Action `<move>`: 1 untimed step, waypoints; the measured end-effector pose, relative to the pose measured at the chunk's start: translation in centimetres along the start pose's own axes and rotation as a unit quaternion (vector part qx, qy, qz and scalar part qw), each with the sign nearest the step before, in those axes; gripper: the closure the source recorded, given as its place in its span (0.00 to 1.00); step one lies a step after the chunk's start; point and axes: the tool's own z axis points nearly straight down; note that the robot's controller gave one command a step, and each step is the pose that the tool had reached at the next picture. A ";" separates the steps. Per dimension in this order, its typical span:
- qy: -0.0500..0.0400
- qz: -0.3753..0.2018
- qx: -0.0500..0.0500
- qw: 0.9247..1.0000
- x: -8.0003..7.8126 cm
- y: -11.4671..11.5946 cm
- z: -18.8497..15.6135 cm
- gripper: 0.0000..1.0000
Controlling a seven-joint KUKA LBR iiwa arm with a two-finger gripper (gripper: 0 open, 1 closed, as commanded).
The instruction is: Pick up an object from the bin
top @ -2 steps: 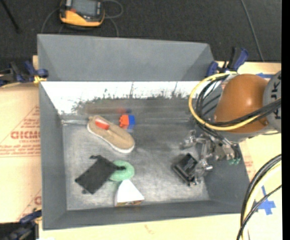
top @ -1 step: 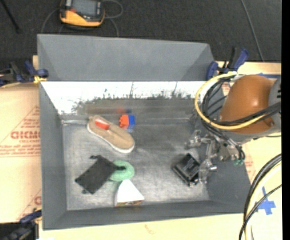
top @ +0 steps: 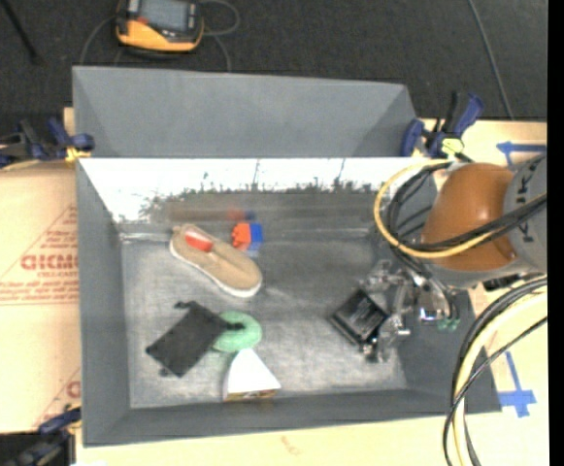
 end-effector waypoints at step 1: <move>-0.004 0.017 0.001 1.000 1.4 -0.3 -0.4 1.00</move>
Offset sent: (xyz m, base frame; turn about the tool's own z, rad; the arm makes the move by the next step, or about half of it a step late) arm 0.0000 0.0000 0.0000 0.0000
